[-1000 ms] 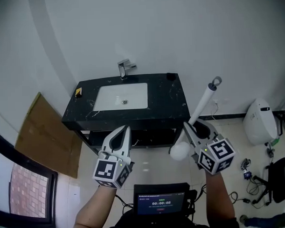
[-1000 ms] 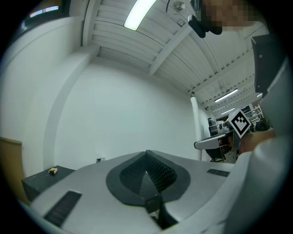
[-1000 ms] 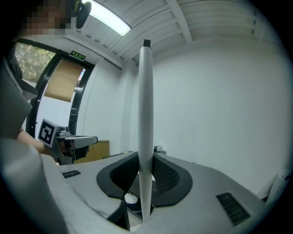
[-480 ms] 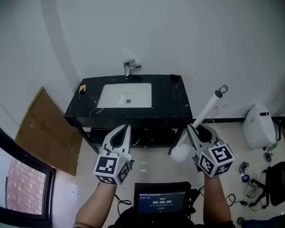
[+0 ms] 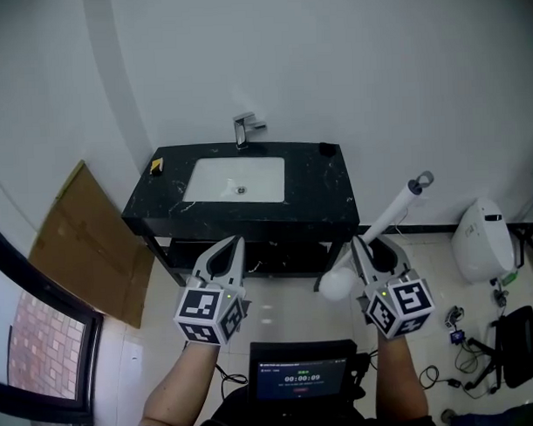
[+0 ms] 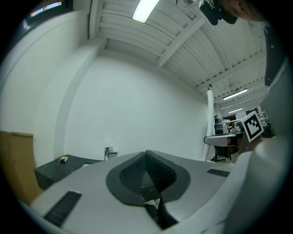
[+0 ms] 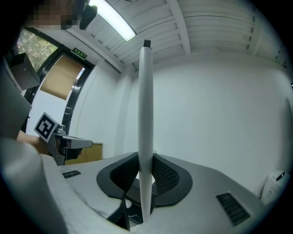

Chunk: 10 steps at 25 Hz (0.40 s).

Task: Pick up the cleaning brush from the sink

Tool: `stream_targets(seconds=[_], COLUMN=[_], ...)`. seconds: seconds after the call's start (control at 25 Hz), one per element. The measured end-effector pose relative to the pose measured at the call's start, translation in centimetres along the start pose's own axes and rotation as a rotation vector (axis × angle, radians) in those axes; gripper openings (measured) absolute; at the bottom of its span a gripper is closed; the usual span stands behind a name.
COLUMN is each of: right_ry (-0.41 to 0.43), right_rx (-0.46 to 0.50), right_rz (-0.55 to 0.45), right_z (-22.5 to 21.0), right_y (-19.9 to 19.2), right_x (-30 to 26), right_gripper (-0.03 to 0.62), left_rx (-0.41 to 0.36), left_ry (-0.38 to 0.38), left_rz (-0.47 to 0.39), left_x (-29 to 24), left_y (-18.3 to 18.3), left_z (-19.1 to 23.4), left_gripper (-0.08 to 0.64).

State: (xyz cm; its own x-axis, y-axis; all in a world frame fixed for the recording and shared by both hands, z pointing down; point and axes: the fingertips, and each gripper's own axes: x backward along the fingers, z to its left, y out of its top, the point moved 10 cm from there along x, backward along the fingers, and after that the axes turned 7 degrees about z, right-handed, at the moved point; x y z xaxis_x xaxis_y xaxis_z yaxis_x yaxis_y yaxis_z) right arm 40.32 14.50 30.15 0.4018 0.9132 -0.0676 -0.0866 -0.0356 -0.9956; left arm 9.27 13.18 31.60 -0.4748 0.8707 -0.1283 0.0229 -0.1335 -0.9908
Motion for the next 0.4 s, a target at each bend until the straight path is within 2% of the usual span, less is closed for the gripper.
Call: stream_targets(seconds=[0.4], right_ry=[-0.015], right_rx=[-0.003], right_rz=[-0.012], right_z=[1.1], right_y=[-0.2], right_x=[1.2], right_gripper=[0.084], left_rx=[-0.016], left_ry=[0.005], left_rz=[-0.028], left_x=[1.8], left_y=[0.1], left_z=[0.3], left_gripper=[-0.003])
